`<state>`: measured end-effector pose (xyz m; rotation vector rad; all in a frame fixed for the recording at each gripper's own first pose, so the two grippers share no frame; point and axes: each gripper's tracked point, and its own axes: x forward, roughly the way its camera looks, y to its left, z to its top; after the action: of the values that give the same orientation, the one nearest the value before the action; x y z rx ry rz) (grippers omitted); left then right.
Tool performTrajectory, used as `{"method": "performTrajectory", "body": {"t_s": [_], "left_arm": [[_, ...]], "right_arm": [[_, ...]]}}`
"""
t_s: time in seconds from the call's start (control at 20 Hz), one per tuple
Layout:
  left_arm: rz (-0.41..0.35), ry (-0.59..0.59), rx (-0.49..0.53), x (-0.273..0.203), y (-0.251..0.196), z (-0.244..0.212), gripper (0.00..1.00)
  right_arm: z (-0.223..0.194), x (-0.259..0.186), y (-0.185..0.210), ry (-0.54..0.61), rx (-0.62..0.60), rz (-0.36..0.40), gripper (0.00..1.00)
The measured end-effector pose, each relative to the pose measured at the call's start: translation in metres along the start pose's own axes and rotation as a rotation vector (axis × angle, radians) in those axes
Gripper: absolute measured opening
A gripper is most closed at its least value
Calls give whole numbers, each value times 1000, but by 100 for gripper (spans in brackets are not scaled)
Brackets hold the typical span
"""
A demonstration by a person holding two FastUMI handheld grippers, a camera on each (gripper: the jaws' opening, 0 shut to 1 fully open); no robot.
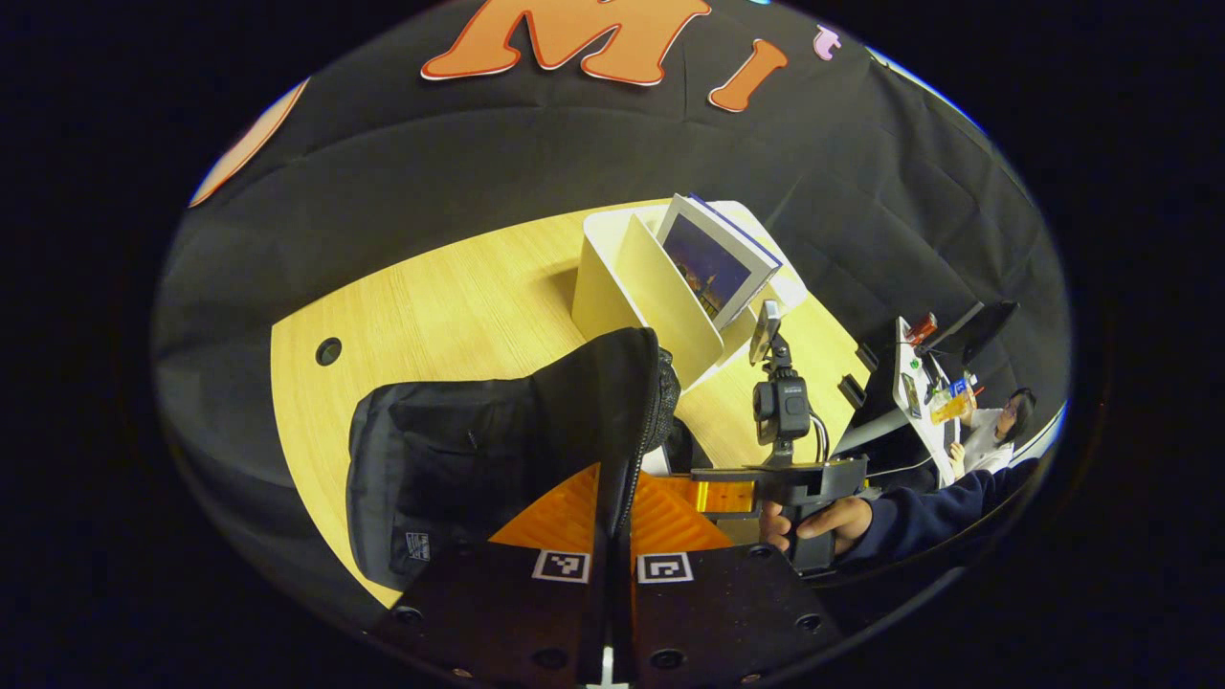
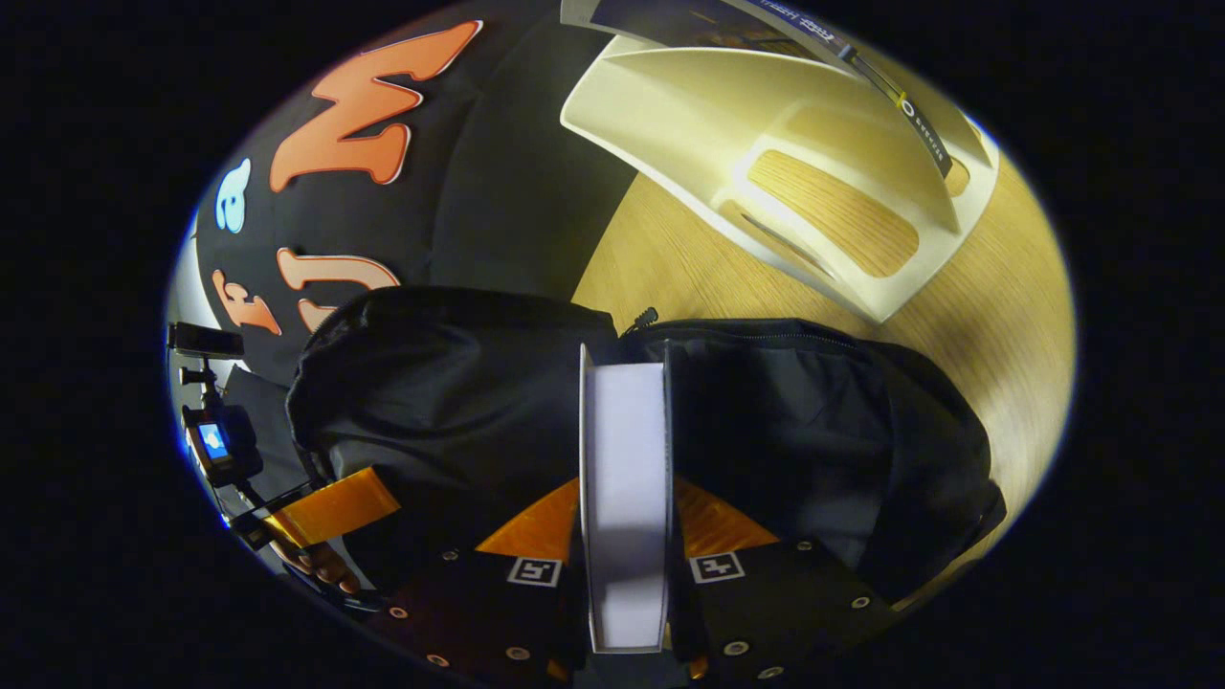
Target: Open the schoolbag, grab two books from the bookshelf and put them into the schoolbag.
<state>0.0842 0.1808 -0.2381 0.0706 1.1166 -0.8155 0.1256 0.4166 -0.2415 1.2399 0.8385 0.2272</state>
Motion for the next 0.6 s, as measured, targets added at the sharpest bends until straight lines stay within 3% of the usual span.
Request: {"method": "performTrajectory", "body": {"t_s": [0.1,0.2,0.25,0.35,0.45,0.6], "left_arm": [[8,4,-19,-1,0,-1,4],[18,0,-26,0,2,-2,4],[27,-5,-34,0,3,1,4],[49,-20,-69,1,6,1,4],[56,-24,-96,2,4,-4,4],[79,-18,-105,4,3,-10,4]], "right_arm": [[-13,1,-6,50,-24,-54,37],[-18,-6,-7,90,-84,-109,48],[-18,-11,-8,104,-110,-127,64],[-17,-25,-29,136,-194,-194,84],[-6,-48,-50,127,-270,-261,94],[14,-75,-56,113,-331,-286,97]]}}
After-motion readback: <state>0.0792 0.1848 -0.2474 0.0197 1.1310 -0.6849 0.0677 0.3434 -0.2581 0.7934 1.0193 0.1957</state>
